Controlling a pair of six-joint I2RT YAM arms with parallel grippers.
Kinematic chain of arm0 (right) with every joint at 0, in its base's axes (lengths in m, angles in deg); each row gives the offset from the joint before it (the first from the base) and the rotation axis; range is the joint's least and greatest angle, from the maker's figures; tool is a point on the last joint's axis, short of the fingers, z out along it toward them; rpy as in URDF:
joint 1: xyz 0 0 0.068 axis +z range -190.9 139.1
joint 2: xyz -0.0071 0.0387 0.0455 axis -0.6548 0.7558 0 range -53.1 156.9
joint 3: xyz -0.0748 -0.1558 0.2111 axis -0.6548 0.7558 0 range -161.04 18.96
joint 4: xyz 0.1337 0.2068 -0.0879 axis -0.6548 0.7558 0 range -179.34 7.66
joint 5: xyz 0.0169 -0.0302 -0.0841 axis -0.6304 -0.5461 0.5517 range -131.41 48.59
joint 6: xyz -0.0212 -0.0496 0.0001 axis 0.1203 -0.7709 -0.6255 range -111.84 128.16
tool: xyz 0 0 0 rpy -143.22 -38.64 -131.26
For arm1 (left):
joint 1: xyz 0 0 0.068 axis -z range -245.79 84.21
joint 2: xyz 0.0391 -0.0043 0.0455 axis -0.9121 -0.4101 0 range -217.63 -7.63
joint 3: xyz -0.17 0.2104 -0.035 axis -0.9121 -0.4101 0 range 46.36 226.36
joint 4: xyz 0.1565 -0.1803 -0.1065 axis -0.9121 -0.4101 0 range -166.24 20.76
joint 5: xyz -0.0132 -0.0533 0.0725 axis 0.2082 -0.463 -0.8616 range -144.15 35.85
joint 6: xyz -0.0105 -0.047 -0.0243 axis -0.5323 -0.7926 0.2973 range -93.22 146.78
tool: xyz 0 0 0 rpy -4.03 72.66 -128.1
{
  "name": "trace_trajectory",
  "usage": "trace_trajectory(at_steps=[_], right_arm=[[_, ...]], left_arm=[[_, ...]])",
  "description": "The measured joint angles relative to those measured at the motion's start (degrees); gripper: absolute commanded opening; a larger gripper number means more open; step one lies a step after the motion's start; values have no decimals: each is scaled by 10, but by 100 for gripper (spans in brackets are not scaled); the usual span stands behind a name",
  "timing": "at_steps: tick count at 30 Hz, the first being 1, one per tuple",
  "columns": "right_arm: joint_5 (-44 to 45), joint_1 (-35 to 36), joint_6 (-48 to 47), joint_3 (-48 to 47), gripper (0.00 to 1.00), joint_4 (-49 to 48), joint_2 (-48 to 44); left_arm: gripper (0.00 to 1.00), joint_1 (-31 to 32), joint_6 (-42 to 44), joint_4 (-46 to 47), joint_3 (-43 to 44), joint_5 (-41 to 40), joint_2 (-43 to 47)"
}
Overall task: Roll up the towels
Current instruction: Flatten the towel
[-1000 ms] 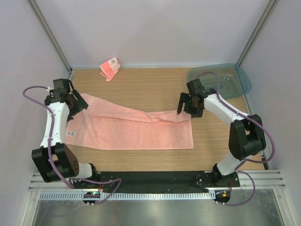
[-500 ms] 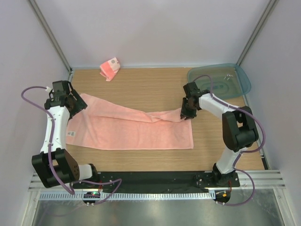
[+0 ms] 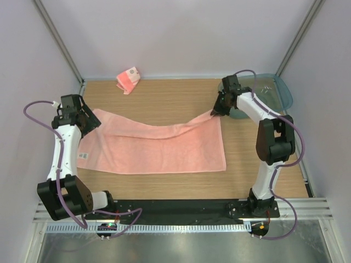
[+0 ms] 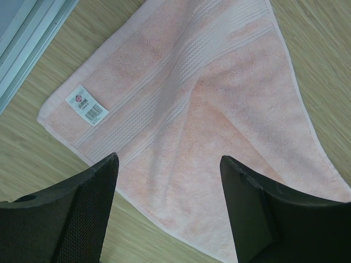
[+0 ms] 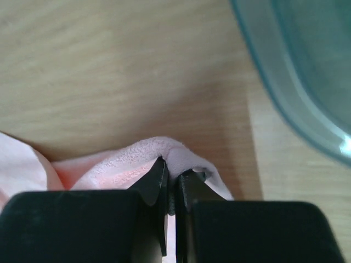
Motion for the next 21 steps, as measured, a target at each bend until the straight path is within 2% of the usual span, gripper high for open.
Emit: trace_trajectory(at_steps=[4, 5, 6, 9, 12, 16, 21], right_arm=[[-6, -26, 24, -87, 3, 0, 55], [-7, -30, 28, -108, 16, 1, 72], [-9, -32, 33, -125, 58, 2, 89], [-14, -32, 42, -159, 88, 11, 129], [-15, -26, 40, -163, 92, 30, 138], [16, -19, 28, -154, 92, 54, 115], [70, 1, 10, -46, 91, 49, -18]], left_arm=[[75, 0, 0, 0, -2, -3, 2], [75, 0, 0, 0, -2, -4, 2], [75, 0, 0, 0, -2, -5, 2], [75, 0, 0, 0, -2, -7, 2], [75, 0, 0, 0, -2, -8, 2], [75, 0, 0, 0, -2, -9, 2], [75, 0, 0, 0, -3, -10, 2]])
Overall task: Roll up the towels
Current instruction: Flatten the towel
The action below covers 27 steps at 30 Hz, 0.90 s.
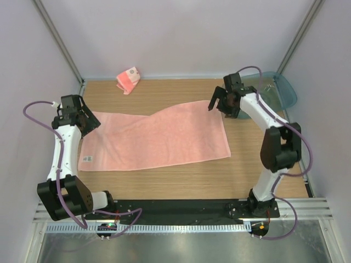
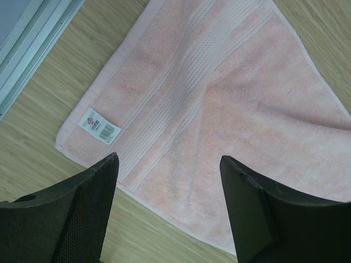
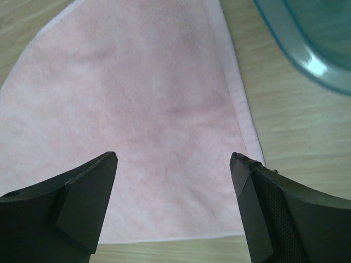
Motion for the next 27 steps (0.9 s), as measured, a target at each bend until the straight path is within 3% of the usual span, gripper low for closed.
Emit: trace_trajectory(at_steps=[5, 14, 21, 27], right_arm=[[-10, 45, -11, 144, 80, -48, -133], [-18, 60, -25, 238, 76, -70, -42], [-10, 62, -11, 296, 77, -116, -80], [8, 79, 36, 434, 84, -109, -217]], left_arm=[[75, 7, 0, 0, -1, -1, 0], [75, 23, 0, -1, -5, -3, 0], [76, 23, 0, -2, -5, -4, 0], [77, 23, 3, -5, -5, -28, 0]])
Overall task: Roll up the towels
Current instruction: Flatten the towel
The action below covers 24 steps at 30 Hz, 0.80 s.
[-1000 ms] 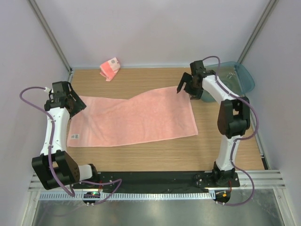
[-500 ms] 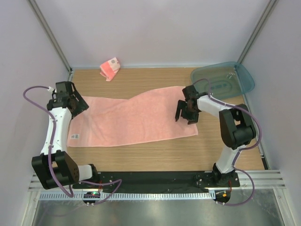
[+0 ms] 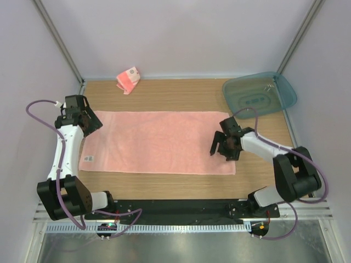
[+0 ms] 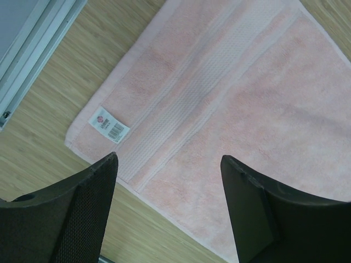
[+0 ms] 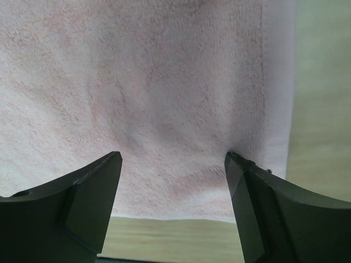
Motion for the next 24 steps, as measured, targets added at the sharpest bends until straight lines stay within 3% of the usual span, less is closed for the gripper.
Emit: trace_trajectory(at_steps=[4, 8, 15, 20, 24], right_arm=[[7, 14, 35, 74, 88, 68, -123], [22, 16, 48, 80, 88, 110, -200], [51, 16, 27, -33, 88, 134, -150], [27, 16, -1, -114, 87, 121, -89], [-23, 16, -25, -143, 91, 101, -37]], left_arm=[[77, 0, 0, -4, 0, -15, 0], [77, 0, -1, -9, 0, -20, 0], [81, -23, -22, -5, -33, 34, 35], [77, -157, -56, 5, -109, 137, 51], [80, -238, -99, 8, -150, 164, 56]])
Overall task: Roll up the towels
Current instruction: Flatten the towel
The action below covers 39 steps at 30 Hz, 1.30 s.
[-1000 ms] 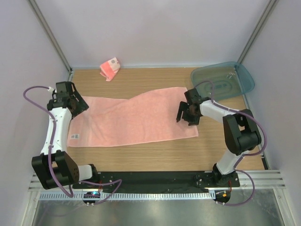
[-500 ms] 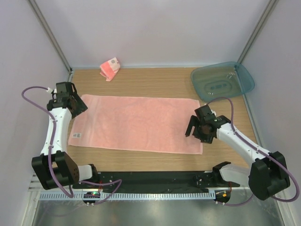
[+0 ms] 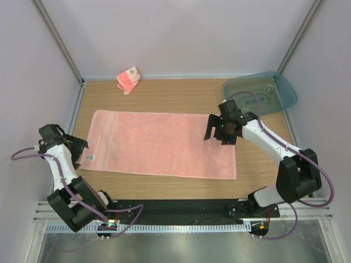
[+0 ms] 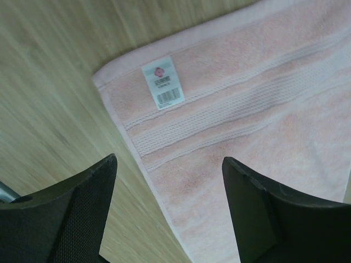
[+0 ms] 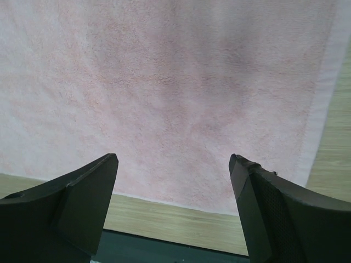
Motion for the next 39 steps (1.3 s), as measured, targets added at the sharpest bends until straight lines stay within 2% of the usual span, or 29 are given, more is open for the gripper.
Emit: trace_trajectory(at_steps=[9, 12, 14, 16, 23, 34, 39], right_arm=[[-77, 3, -37, -24, 91, -7, 48], [-94, 11, -37, -12, 91, -27, 53], [-101, 20, -37, -7, 90, -32, 63], [-106, 26, -37, -4, 90, -36, 74], [-106, 31, -37, 1, 90, -44, 77], [-102, 32, -36, -4, 89, -48, 93], [-99, 32, -35, -5, 89, -48, 100]], left_arm=[[77, -131, -71, -9, -66, -41, 97], [76, -155, -86, -11, -70, -44, 97], [71, -161, -97, 0, -81, -43, 94], [67, -163, -103, 12, -94, -36, 83], [66, -162, -111, 78, -132, -9, 49], [58, -117, -141, 160, -141, -12, -51], [58, -101, -158, 171, -145, -29, -57]])
